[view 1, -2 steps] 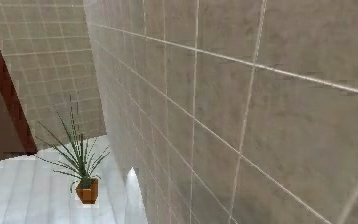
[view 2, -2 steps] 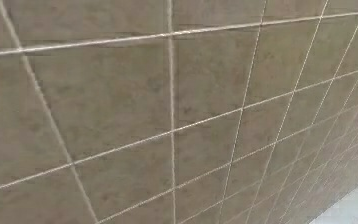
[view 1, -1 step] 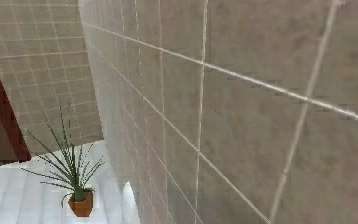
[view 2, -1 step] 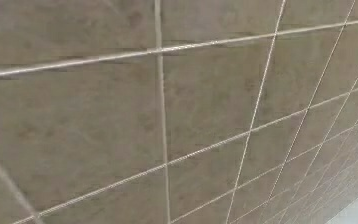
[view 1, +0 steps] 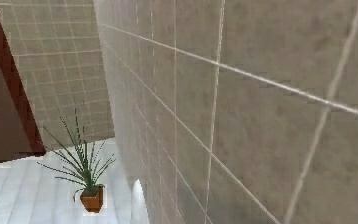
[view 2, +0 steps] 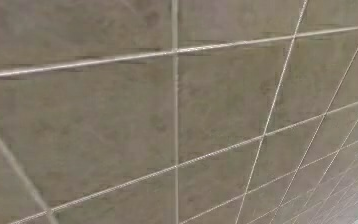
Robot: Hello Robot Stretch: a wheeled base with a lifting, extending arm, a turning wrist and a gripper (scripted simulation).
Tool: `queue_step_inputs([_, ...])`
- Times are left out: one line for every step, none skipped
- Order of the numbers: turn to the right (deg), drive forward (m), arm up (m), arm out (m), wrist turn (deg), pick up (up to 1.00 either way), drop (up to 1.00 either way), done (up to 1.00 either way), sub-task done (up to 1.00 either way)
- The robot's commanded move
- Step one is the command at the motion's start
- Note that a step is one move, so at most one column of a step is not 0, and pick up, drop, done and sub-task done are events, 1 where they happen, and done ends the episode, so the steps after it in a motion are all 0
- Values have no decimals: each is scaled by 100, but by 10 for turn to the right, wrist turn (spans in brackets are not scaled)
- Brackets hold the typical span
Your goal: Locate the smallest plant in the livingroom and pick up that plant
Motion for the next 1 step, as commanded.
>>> queue_step_inputs([0,10,0,0,0,0,0,0,0])
